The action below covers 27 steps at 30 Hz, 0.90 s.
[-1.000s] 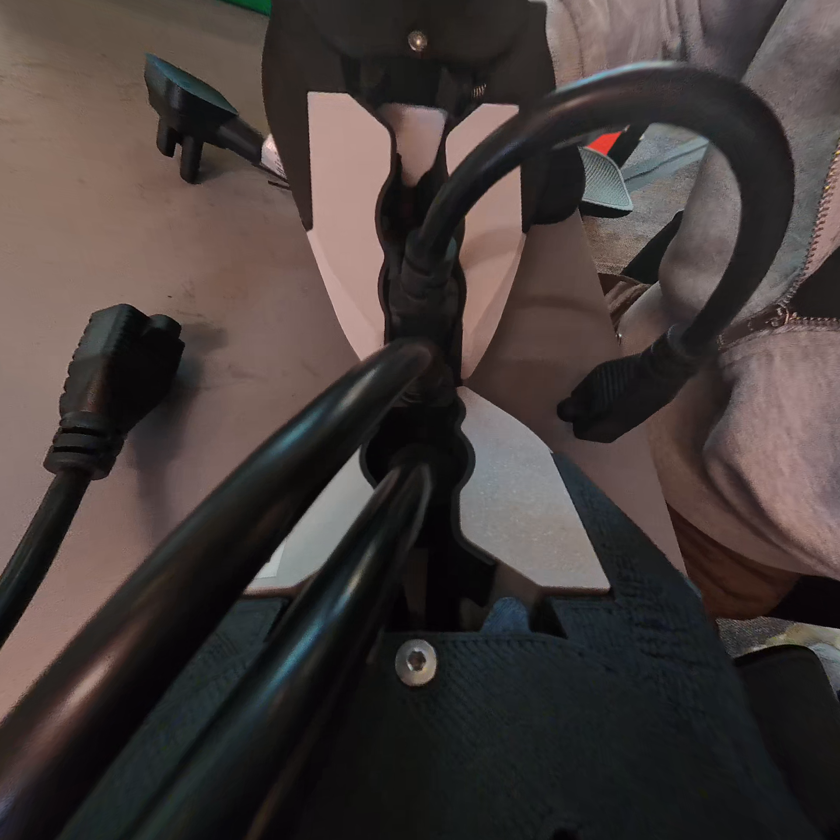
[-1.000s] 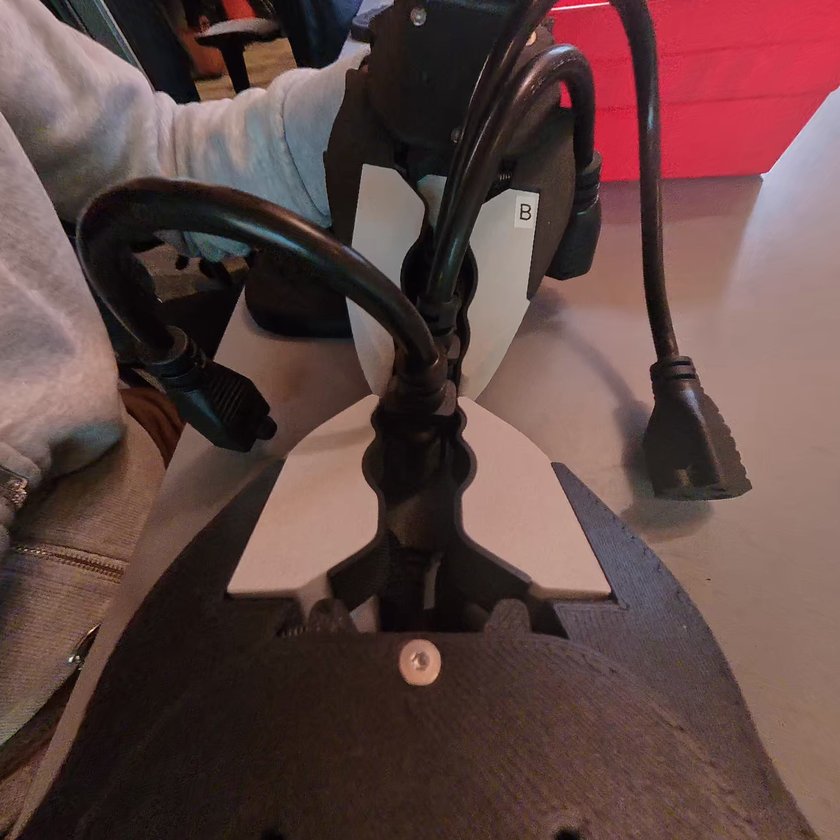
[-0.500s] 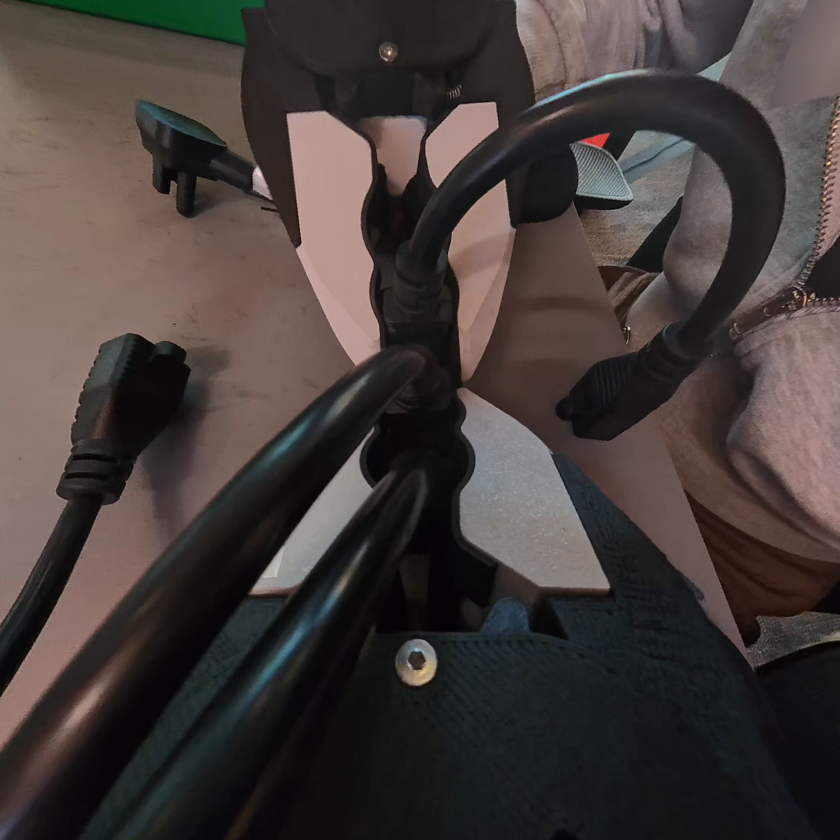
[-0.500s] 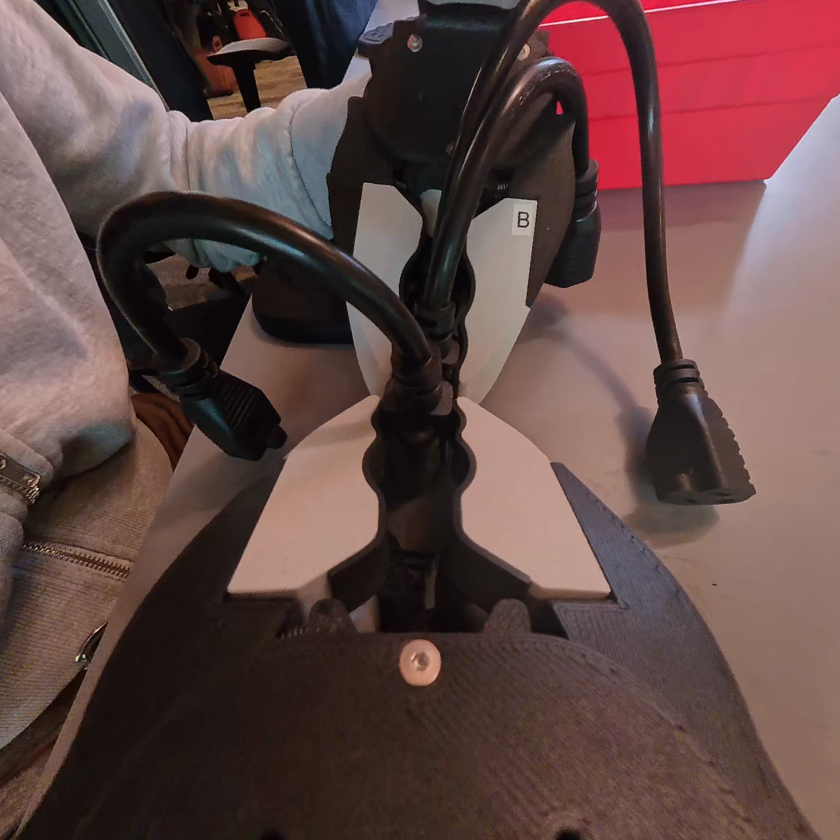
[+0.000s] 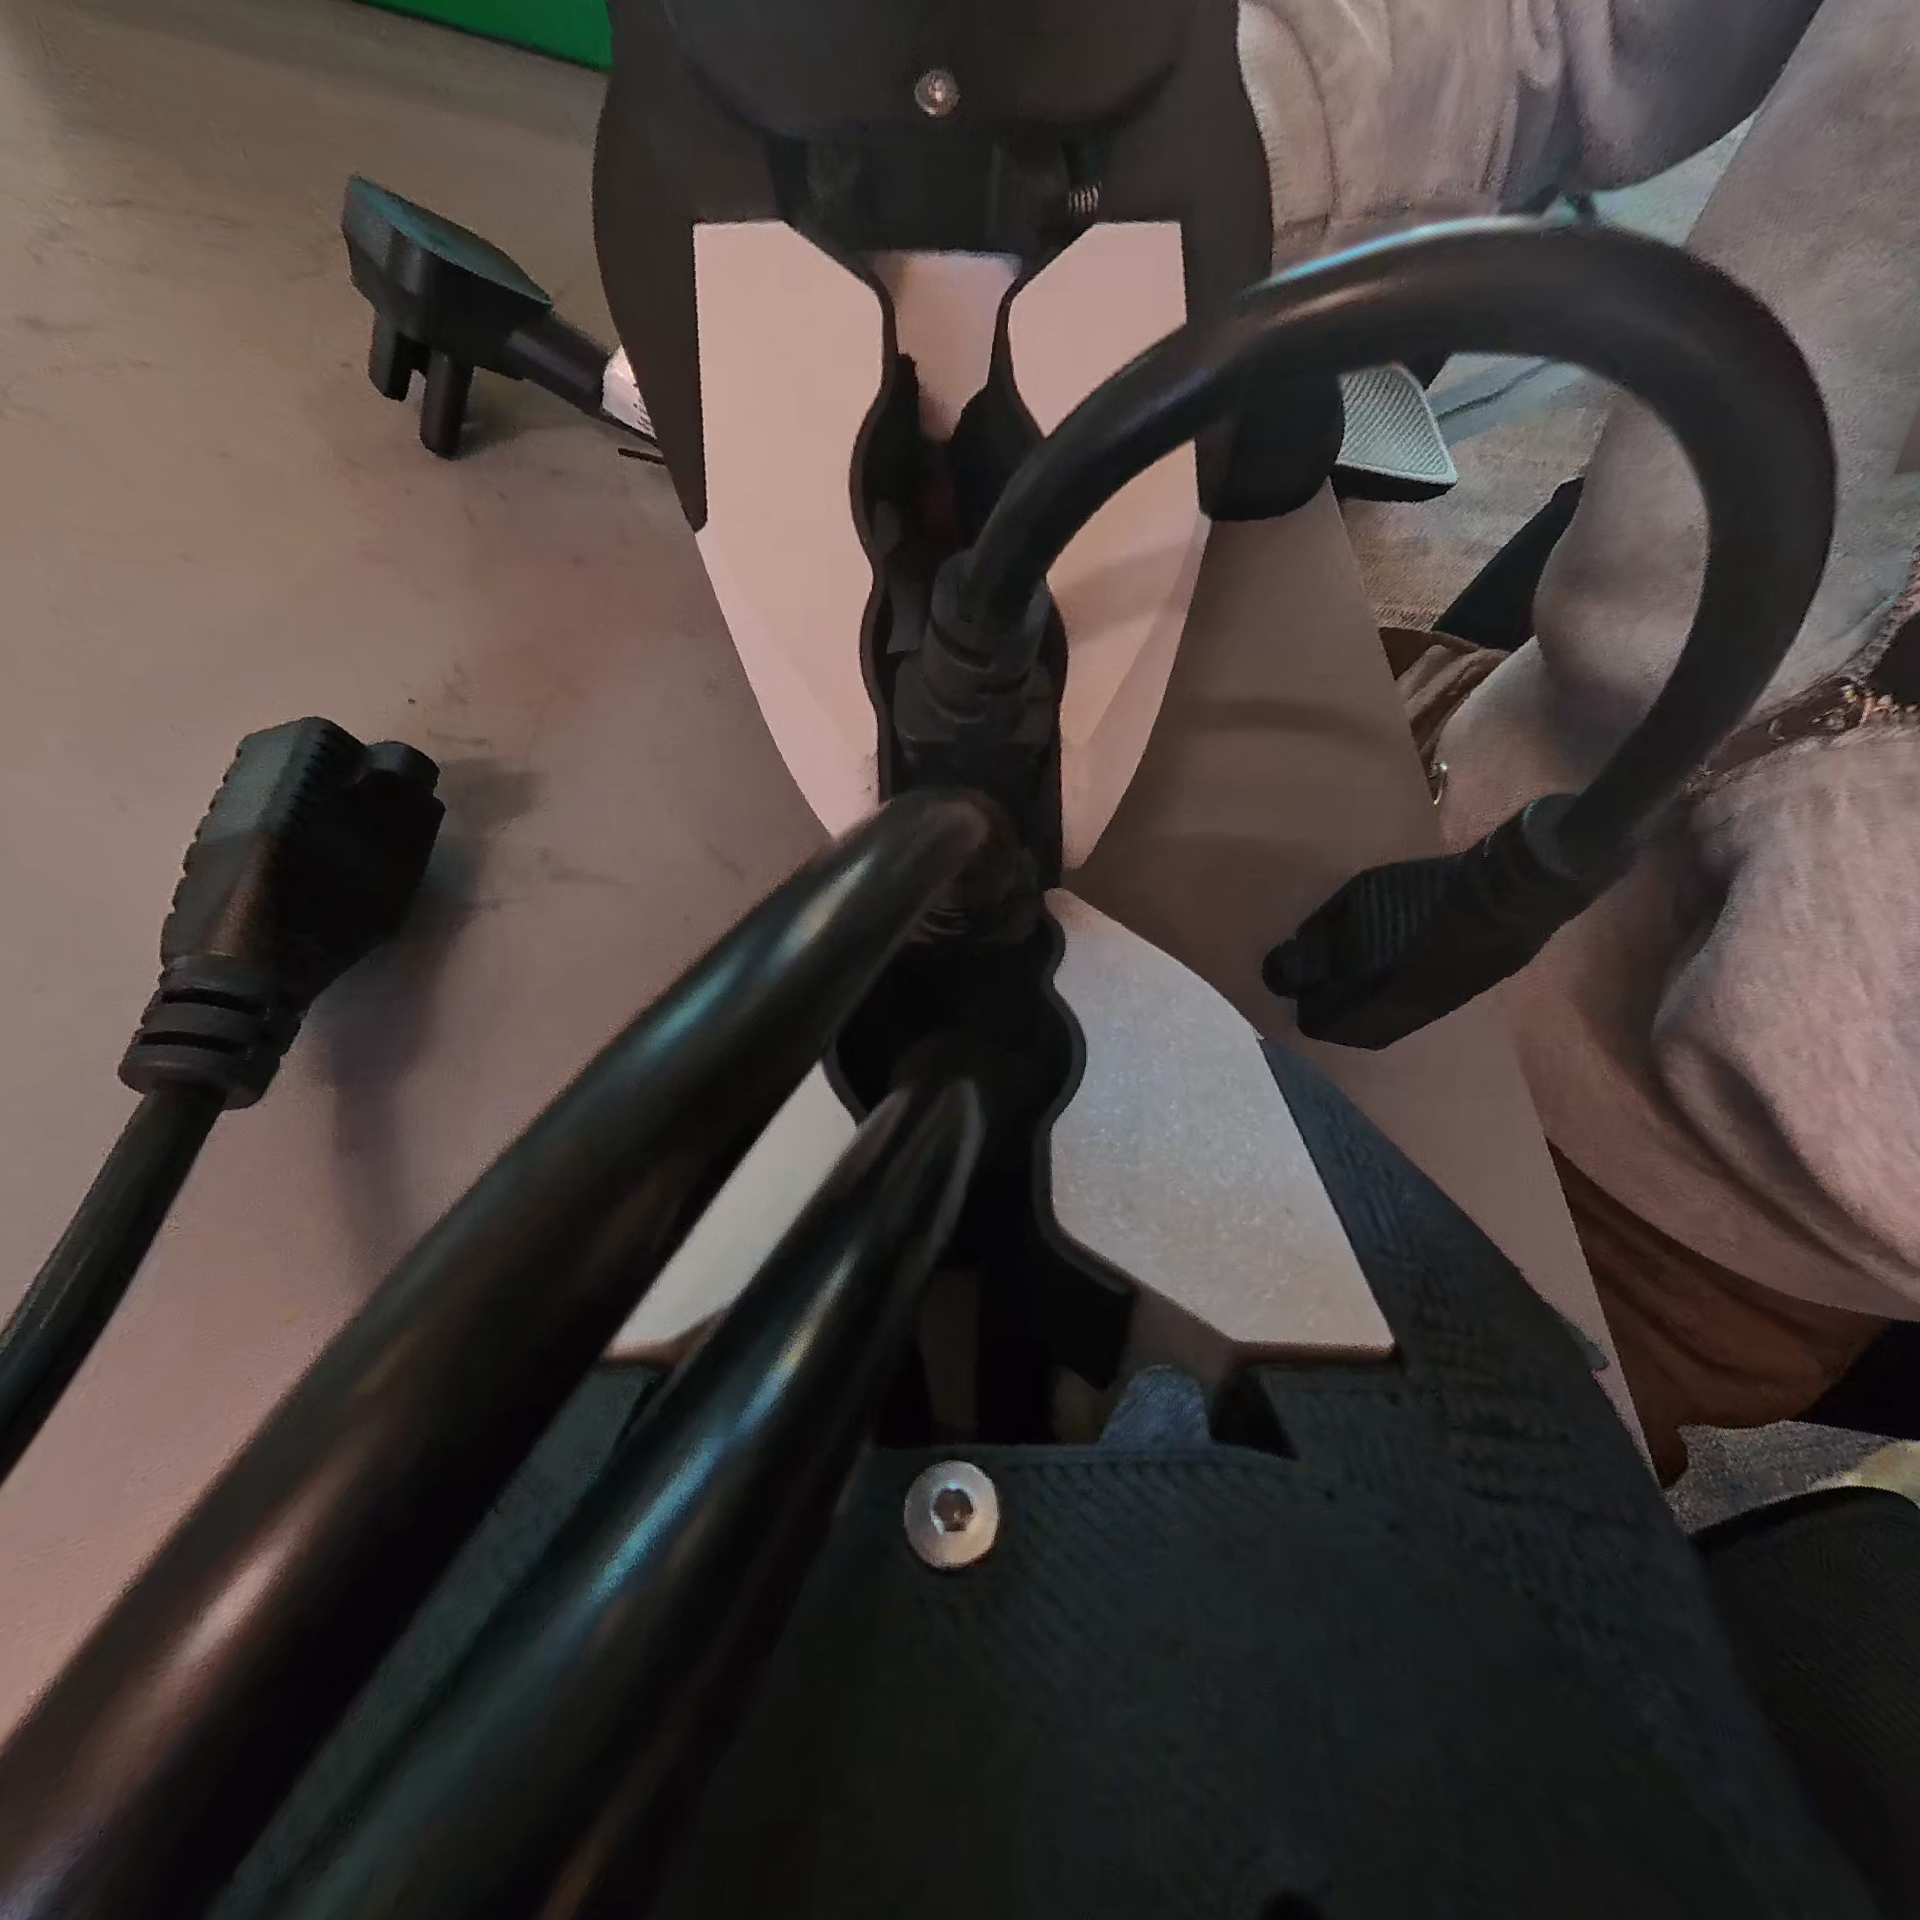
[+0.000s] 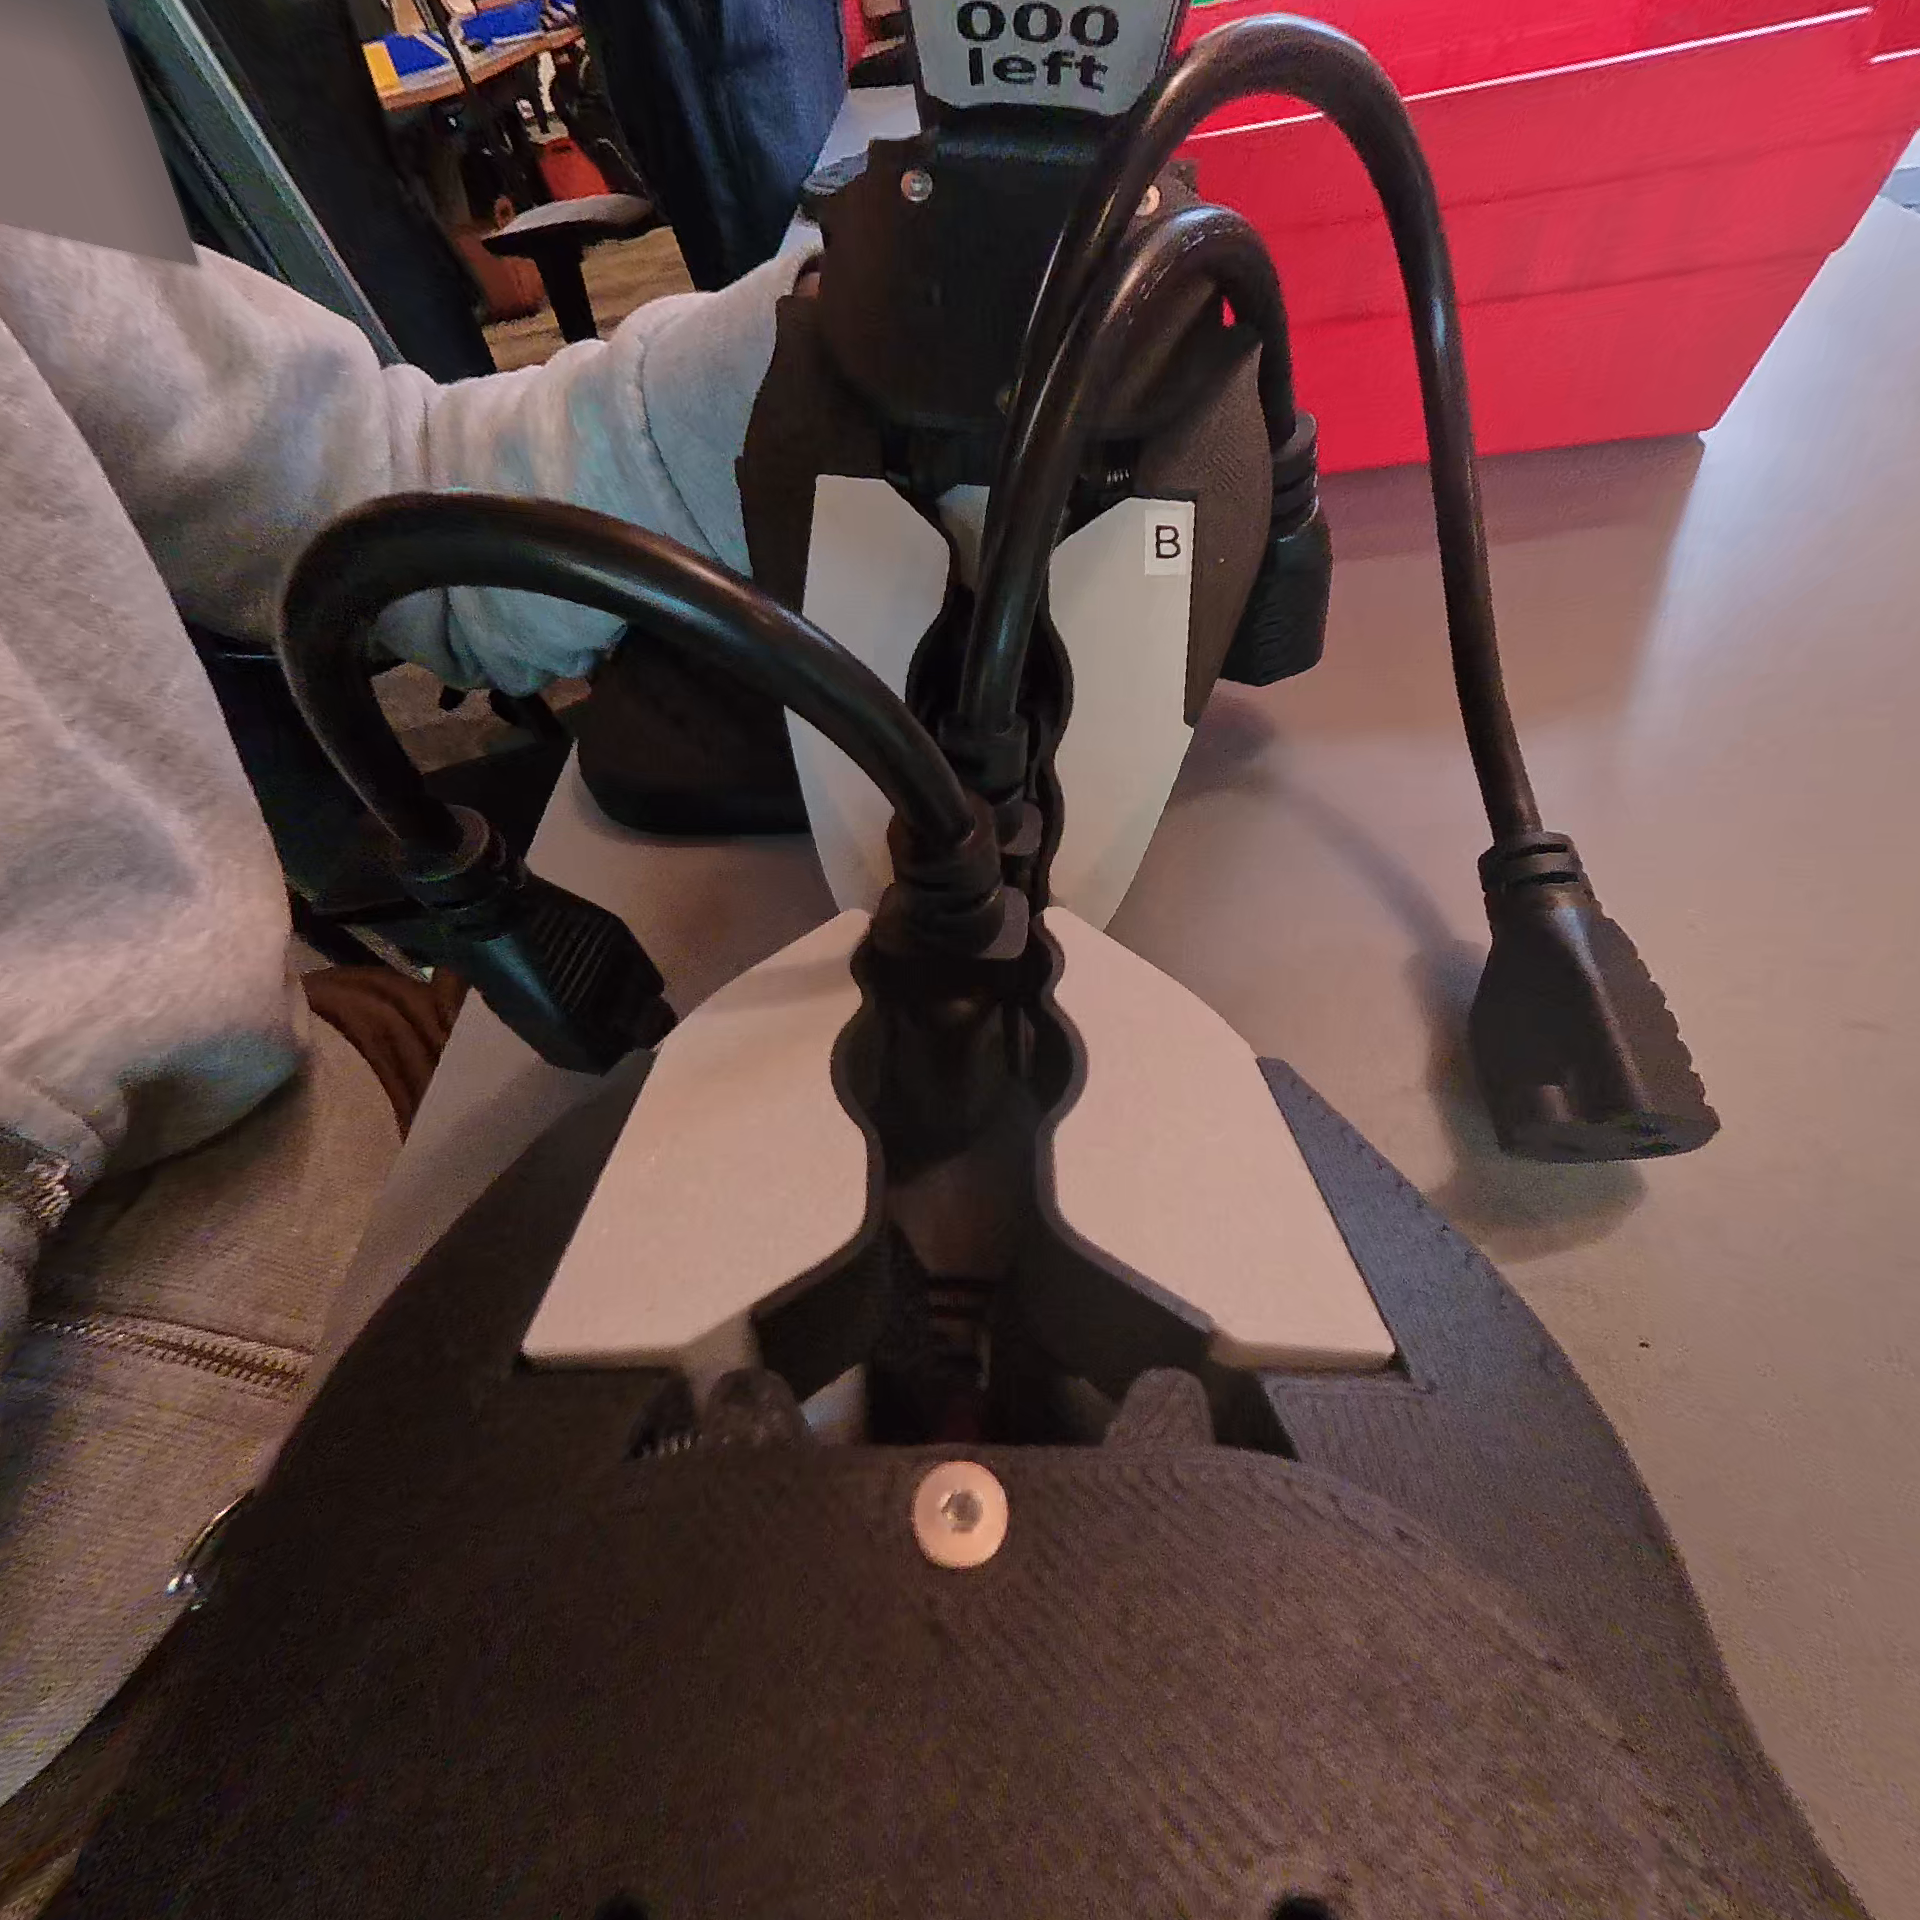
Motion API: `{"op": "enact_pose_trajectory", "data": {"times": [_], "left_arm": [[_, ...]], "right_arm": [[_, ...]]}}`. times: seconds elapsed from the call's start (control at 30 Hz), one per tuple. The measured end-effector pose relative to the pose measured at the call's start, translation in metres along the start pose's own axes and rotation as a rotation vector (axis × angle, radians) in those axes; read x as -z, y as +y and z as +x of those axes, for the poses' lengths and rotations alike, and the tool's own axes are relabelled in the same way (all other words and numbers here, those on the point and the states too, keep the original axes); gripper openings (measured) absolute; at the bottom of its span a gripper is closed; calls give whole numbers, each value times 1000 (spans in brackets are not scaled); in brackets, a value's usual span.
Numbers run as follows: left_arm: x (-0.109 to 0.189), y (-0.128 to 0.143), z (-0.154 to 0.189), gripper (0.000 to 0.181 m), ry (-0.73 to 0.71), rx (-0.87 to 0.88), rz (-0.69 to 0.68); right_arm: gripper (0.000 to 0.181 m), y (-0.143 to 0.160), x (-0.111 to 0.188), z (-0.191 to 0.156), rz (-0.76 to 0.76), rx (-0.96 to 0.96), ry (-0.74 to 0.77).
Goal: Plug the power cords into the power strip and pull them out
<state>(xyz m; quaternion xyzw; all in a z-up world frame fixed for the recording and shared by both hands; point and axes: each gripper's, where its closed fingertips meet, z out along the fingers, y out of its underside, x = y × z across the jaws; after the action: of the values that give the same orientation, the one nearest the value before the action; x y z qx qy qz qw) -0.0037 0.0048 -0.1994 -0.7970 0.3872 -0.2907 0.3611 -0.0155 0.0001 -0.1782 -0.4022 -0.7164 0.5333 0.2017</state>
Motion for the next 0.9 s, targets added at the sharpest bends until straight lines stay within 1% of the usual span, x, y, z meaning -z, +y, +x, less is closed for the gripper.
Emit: {"op": "enact_pose_trajectory", "data": {"times": [0.17, 0.27, 0.4, 0.5, 0.53, 0.6, 0.63, 0.7, 0.77, 0.87, 0.9], "left_arm": [[0, 6, -2, 26, -60, -67, -53], [-1, 6, -4, 27, -82, -79, -61], [-1, 5, -4, 27, -91, -168, -55], [-1, 5, -5, 28, -108, -177, -64], [-1, 6, -5, 37, -110, -187, -70], [-2, 24, -15, 67, -175, -217, -196], [-3, 29, -20, 77, -209, -227, -230], [-5, 18, -12, 76, -165, -226, -161], [-5, 13, -7, 62, -141, -235, -125], [-5, 12, -6, 42, -123, -225, -105], [-6, 12, -6, 41, -116, -210, -98]], "right_arm": [[25, 8, -3, 1, -61, 142, 73], [26, 9, -1, 2, -66, 146, 58], [26, 10, -1, 1, -70, 163, 49], [27, 10, 0, 2, -70, 166, 58], [27, 10, 0, 2, -73, 165, 60], [28, 14, 5, 3, -92, 161, 65], [31, 16, 7, 4, -108, 159, 72], [34, 19, 10, 6, -134, 167, 88], [32, 21, 7, 3, -142, 181, 72], [28, 25, 4, 4, -171, 184, 88], [28, 25, 4, 5, -170, 181, 87]]}}
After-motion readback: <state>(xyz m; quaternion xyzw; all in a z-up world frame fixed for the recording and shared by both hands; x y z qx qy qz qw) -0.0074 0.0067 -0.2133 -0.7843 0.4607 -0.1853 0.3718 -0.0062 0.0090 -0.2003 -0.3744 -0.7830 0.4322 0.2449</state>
